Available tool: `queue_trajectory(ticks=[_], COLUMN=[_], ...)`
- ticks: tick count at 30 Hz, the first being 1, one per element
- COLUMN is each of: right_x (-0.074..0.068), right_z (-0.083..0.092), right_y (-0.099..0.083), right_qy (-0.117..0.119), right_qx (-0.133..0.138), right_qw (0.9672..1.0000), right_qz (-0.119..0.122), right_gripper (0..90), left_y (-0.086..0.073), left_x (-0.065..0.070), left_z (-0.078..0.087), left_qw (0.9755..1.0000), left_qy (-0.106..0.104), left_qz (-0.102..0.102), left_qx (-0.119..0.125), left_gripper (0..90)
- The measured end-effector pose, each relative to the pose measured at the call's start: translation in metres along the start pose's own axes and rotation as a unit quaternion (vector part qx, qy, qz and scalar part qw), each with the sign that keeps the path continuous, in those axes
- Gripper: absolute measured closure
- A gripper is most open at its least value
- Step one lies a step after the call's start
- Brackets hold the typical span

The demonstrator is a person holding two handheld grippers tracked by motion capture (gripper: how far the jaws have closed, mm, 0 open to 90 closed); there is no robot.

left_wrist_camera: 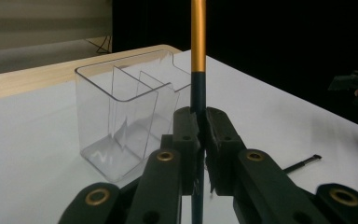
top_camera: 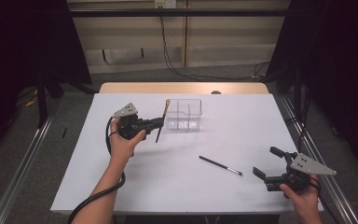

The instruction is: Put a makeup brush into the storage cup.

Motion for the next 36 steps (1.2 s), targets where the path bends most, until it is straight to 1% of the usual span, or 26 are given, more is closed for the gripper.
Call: queue_trajectory(ticks=[5, 6, 7, 9, 12, 13, 14, 21, 25, 27, 29, 36], right_x=[0.0, 0.0, 0.0, 0.0, 0.0, 0.0, 0.0, 0.0, -0.001, -0.001, 0.0, 0.0], right_z=[0.0, 0.0, 0.0, 0.0, 0.0, 0.0, 0.0, 0.0, 0.0, 0.0, 0.0, 0.001], right_y=[0.0, 0.0, 0.0, 0.0, 0.0, 0.0, 0.0, 0.0, 0.0, 0.0, 0.0, 0.0], right_qy=[0.0, 0.0, 0.0, -0.001, 0.0, 0.0, 0.0, 0.0, 0.0, 0.0, 0.0, 0.0], right_qx=[-0.001, -0.001, -0.001, -0.001, -0.001, -0.001, -0.001, 0.0, -0.002, -0.002, -0.002, -0.001], right_qw=[1.0, 1.0, 1.0, 1.0, 1.0, 1.0, 1.0, 1.0, 1.0, 1.0, 1.0, 1.0], right_qz=[-0.001, 0.0, 0.0, -0.002, -0.001, -0.001, -0.001, 0.0, 0.001, 0.001, 0.001, -0.001], right_gripper=[0.0, 0.0, 0.0, 0.0, 0.0, 0.0, 0.0, 0.0, 0.0, 0.0, 0.0, 0.0], left_y=[0.002, 0.004, 0.004, 0.005, 0.006, 0.008, 0.009, 0.016, 0.02, 0.023, 0.026, 0.031], left_x=[-0.001, -0.001, -0.001, -0.002, -0.002, -0.003, -0.003, -0.004, -0.007, -0.009, -0.01, -0.011], left_z=[-0.001, -0.002, -0.002, -0.002, -0.002, -0.002, -0.002, -0.004, -0.005, -0.006, -0.006, -0.008], left_qw=[1.0, 0.9999, 0.9999, 0.9997, 0.9995, 0.9994, 0.9993, 0.999, 0.9988, 0.9985, 0.9983, 0.9982], left_qy=[0.005, 0.004, 0.004, 0.008, 0.01, 0.014, 0.013, 0.02, 0.027, 0.035, 0.038, 0.036], left_qz=[0.0, 0.005, 0.005, 0.007, 0.007, 0.005, 0.005, 0.001, -0.001, -0.001, -0.001, -0.002], left_qx=[0.008, 0.015, 0.015, 0.024, 0.03, 0.033, 0.035, 0.04, 0.042, 0.043, 0.045, 0.049], left_gripper=[83.6, 83.6, 83.5, 83.5, 83.5, 83.5, 83.5, 83.5, 83.5, 83.5, 83.5, 83.5])
Point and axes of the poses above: each handheld gripper's, and its own axes: z roughly backward along the jaws, y roughly out of its top, x roughly to its right, the point moved 7 cm from there along -z, roughly forward along the jaws, and after that the axes turned 12 degrees about -z, right-handed, at the moved point
